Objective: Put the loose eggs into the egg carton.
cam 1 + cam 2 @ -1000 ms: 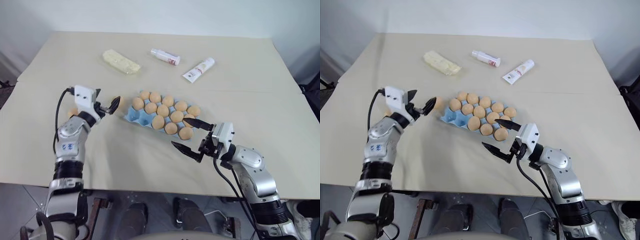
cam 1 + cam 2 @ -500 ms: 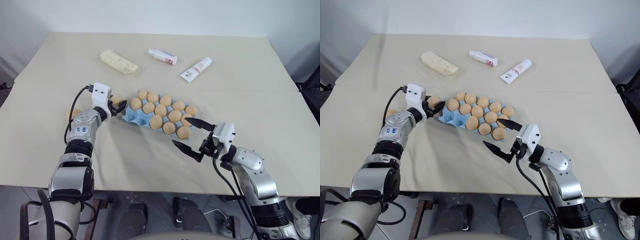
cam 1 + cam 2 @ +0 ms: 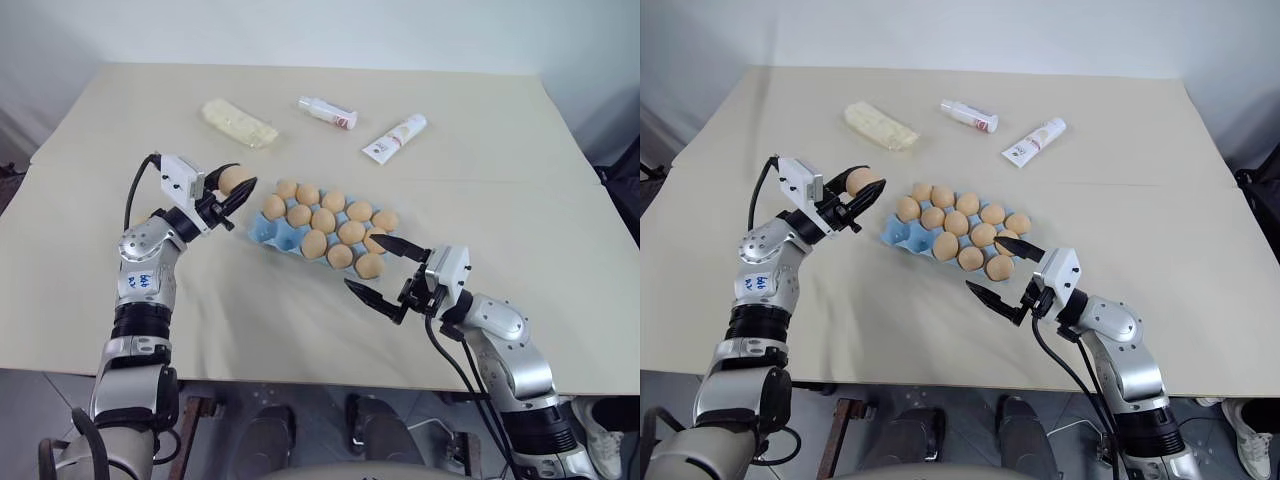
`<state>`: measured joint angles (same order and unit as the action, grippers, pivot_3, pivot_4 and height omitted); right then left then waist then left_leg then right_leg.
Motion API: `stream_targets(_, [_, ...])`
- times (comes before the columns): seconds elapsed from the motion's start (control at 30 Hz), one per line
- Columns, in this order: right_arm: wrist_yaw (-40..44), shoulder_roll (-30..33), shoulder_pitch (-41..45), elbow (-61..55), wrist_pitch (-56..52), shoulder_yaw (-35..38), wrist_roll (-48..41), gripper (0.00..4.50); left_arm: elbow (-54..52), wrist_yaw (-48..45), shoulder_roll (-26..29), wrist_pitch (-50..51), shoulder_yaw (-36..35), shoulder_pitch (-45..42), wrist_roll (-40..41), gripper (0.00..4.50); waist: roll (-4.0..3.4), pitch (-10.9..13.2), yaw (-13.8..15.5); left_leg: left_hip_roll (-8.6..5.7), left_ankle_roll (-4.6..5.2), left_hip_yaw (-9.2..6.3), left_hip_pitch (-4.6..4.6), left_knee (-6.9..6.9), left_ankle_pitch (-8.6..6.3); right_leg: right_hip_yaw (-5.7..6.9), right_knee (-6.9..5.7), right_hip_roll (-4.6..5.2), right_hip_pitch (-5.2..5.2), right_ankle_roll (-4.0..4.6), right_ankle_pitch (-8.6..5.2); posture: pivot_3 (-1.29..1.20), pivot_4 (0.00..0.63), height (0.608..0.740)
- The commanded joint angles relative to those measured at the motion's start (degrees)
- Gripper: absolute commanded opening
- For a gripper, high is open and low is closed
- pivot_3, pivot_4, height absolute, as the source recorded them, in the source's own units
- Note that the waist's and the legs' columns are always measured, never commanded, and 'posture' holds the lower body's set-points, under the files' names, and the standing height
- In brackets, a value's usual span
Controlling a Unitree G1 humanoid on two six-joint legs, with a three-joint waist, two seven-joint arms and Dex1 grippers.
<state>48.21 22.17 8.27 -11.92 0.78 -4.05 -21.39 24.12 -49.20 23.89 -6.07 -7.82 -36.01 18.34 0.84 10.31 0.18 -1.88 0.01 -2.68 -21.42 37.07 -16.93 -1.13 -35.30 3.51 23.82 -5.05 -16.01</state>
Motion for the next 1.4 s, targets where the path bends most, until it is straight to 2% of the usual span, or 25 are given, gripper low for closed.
stream_targets(0.03, [-0.3, -0.2, -0.1, -1.3, 1.4, 0.5, 0.0, 4.50, -4.3, -4.6, 0.3, 1.3, 3.6, 1.9, 0.0, 1.72, 0.00, 0.0, -0.1, -0.01, 0.01, 0.02, 0.09, 0.00, 0.00, -0.03, 0.00, 0.00, -0.08, 0.00, 0.00, 0.00, 0.150, 0.740])
stream_targets(0.23, [-1.2, -0.4, -0.2, -1.9, 1.5, 0.6, 0.1, 4.50, -0.8, -2.7, -1.3, 1.0, 5.3, 1.7, -2.1, 1.72, 0.00, 0.0, -0.3, 0.01, 0.03, 0.02, 0.19, -0.01, 0.03, -0.04, -0.12, -0.05, -0.09, 0.01, 0.00, 0.00, 0.150, 0.740])
stream_targets(0.37, [-1.5, -0.3, -0.5, -2.2, 1.6, 0.7, 0.2, 4.50, 0.8, -4.7, -1.8, 1.6, 5.5, 1.1, -0.9, 3.01, 0.00, 0.0, -0.2, 0.00, 0.03, 0.03, 0.18, 0.00, 0.03, -0.03, -0.12, -0.06, -0.07, 0.01, 0.00, 0.00, 0.150, 0.740])
stream_targets(0.5, [-1.6, -0.4, -0.6, -2.3, 1.6, 0.7, 0.2, 4.50, -2.5, -5.7, -0.3, 2.2, 4.6, 3.1, 0.0, 4.31, 0.00, 0.0, -0.3, -0.01, 0.03, 0.02, 0.15, 0.01, 0.03, -0.03, -0.09, -0.05, -0.08, 0.01, 0.00, 0.00, 0.150, 0.740])
stream_targets(0.53, [-1.6, -0.4, -0.6, -2.3, 1.6, 0.7, 0.1, 4.50, -3.7, -5.7, 0.7, 2.6, 3.7, 4.0, 0.4, 4.45, 0.00, 0.0, -0.3, -0.01, 0.03, 0.03, 0.15, 0.00, 0.03, -0.04, -0.09, -0.05, -0.08, 0.01, 0.00, 0.00, 0.150, 0.740])
stream_targets(0.7, [-0.2, 0.3, -0.6, -1.6, 1.6, 0.8, -0.4, 4.50, -8.9, -1.6, 6.0, 3.5, -3.5, 9.7, 1.8, 4.45, -0.01, 0.0, -0.8, 0.07, -0.01, 0.05, 0.17, -0.06, 0.01, -0.09, -0.16, -0.10, 0.02, 0.06, -0.03, 0.00, 0.150, 0.740])
stream_targets(0.93, [4.0, 1.9, 0.5, -0.2, 1.5, 1.0, -2.0, 4.50, -17.7, 5.1, 9.9, 3.9, -14.8, 25.4, 3.1, 4.45, -0.03, 0.0, -0.4, 0.08, 0.03, 0.06, 0.17, -0.07, -0.02, -0.13, -0.07, -0.01, -0.02, 0.09, -0.05, 0.00, 0.150, 0.740])
stream_targets(1.07, [6.4, 2.4, 1.4, 0.6, 1.6, 0.8, -2.8, 4.50, -21.4, 11.2, 7.8, 2.9, -20.9, 33.4, 3.4, 4.45, -0.03, 0.0, -0.1, 0.10, 0.04, 0.01, 0.14, -0.11, -0.03, -0.10, 0.00, 0.01, -0.03, 0.14, -0.07, 0.00, 0.150, 0.740])
stream_targets(1.2, [8.0, 1.9, 2.9, 1.6, 2.3, 0.2, -2.8, 4.50, -23.5, 20.8, 2.0, 2.8, -29.2, 43.2, 3.9, 4.45, -0.05, 0.0, -0.6, 0.13, 0.10, 0.15, 0.22, -0.18, -0.09, -0.22, 0.09, 0.01, -0.07, 0.15, -0.08, 0.00, 0.150, 0.740])
stream_targets(1.3, [8.4, 1.6, 3.5, 2.1, 2.4, 0.2, -2.7, 4.50, -26.2, 23.3, -1.0, 4.7, -29.9, 46.5, 5.8, 4.45, -0.03, 0.0, -0.2, 0.19, 0.08, 0.12, 0.19, -0.22, -0.12, -0.16, 0.19, -0.02, -0.07, 0.15, -0.08, 0.00, 0.150, 0.740])
stream_targets(1.4, [8.9, 1.6, 4.3, 2.8, 2.3, 0.1, -2.7, 4.50, -27.2, 24.9, -1.7, 5.6, -28.8, 47.1, 5.6, 4.45, -0.03, 0.0, 0.7, 0.19, 0.10, 0.06, 0.16, -0.14, -0.12, -0.06, 0.24, 0.00, -0.14, 0.15, -0.08, 0.00, 0.150, 0.740])
